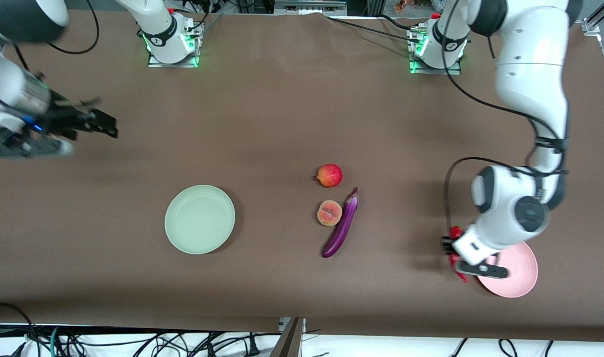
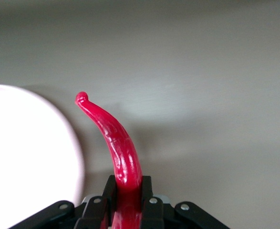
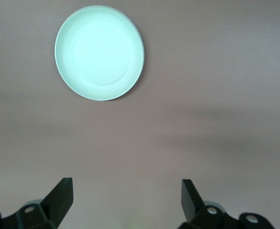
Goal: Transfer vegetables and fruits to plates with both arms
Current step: 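Carry the chili to the pink plate while the right gripper grasps the peach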
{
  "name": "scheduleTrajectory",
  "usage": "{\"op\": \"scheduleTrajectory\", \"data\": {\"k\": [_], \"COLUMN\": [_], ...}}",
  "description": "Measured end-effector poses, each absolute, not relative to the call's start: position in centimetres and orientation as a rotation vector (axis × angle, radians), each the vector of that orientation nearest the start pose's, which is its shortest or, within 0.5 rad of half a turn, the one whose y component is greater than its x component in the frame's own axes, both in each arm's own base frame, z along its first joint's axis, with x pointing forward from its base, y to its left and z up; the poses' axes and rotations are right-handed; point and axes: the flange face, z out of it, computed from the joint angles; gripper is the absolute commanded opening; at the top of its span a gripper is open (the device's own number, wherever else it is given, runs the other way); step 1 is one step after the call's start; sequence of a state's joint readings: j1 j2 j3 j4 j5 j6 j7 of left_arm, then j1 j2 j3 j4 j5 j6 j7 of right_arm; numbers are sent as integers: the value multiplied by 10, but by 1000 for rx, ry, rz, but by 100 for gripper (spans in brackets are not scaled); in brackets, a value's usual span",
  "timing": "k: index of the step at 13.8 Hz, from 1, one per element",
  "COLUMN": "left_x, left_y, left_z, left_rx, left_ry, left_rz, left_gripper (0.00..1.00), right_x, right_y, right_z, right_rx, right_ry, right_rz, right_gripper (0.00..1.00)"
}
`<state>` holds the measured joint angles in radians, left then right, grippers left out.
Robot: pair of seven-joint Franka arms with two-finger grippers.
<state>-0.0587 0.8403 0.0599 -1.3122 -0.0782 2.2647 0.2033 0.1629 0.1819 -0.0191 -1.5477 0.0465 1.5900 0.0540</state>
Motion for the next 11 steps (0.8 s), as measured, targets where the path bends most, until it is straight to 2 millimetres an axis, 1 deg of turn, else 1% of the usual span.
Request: {"op": "scheduleTrajectory", "data": {"k": [1,2,3,5,6,7,9,10,11], "left_x": [756,755,755,754,754,754,753,752,751], "left_y": [11,28,38,40,40,45,67,76,83], "left_z": [244,244,243,241,239,236,227,222,219], "left_rx": [-3127,-3126,-3125,-3128,-3128,-3125,-3114,-3109,-3108], "left_ry": [296,298,297,296,296,286,290,303,302], "left_rz": [-181,-179,-177,-173,-172,-181,-208,-211,-212], "left_gripper": [0,0,0,0,0,0,0,8,28], "right_x": [603,608,612,615,615,616,625,629,629], "right_y": [115,143,176,249,285,321,381,404,427], "right_z": [514,500,484,449,429,408,369,351,332], "right_rx": [-3099,-3095,-3090,-3077,-3067,-3046,-2977,-2934,-2891], "right_ry": [-145,-118,-87,-30,53,148,325,416,499], "right_rz": [220,191,158,75,35,-13,-89,-111,-131], "right_gripper": [100,100,100,100,100,100,100,100,100]}}
